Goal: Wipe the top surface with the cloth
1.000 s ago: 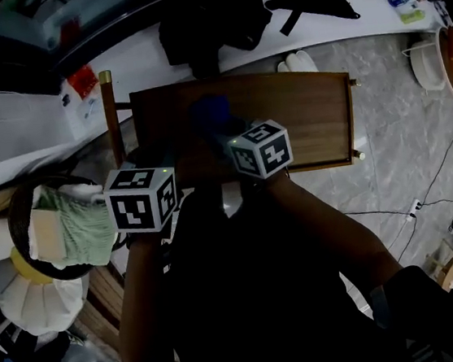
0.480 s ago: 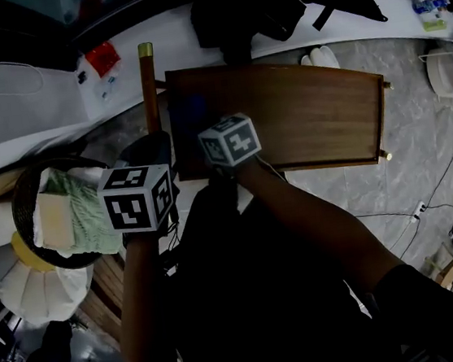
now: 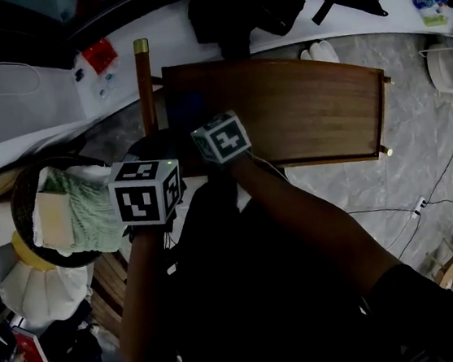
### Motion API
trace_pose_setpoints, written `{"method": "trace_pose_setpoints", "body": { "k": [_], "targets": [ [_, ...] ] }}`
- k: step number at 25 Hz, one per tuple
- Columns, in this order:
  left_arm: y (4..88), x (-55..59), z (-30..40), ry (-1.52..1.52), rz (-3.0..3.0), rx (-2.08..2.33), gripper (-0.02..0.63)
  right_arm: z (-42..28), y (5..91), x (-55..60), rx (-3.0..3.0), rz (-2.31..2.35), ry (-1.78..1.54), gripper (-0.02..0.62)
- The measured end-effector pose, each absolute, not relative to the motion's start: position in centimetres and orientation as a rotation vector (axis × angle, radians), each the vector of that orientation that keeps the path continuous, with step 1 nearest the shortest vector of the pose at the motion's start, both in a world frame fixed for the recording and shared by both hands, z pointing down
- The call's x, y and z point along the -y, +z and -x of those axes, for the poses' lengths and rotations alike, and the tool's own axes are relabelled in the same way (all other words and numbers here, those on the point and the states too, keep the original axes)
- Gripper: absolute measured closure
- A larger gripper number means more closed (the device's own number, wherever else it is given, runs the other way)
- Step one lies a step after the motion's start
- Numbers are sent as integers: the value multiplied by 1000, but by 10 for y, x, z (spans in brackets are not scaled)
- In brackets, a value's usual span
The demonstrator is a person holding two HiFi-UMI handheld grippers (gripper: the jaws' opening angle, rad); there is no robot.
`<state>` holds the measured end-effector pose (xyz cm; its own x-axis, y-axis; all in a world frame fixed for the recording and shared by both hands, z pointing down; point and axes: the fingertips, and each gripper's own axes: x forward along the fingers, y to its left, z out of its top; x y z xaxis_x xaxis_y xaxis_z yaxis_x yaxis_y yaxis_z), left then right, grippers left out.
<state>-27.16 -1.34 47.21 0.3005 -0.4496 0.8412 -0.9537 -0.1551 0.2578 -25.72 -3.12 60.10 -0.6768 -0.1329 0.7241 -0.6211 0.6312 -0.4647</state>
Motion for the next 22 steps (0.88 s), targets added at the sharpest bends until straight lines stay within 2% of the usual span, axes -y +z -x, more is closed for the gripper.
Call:
{"method": "trace_pose_setpoints", "body": {
  "k": [7, 22],
  "targets": [
    [484, 18, 223, 790, -1765, 1226, 597, 192, 603, 39, 2151, -666, 966, 532],
    [511, 38, 69, 855, -1827, 1093, 597, -18, 601, 68, 2038, -918, 956, 532]
  ]
}}
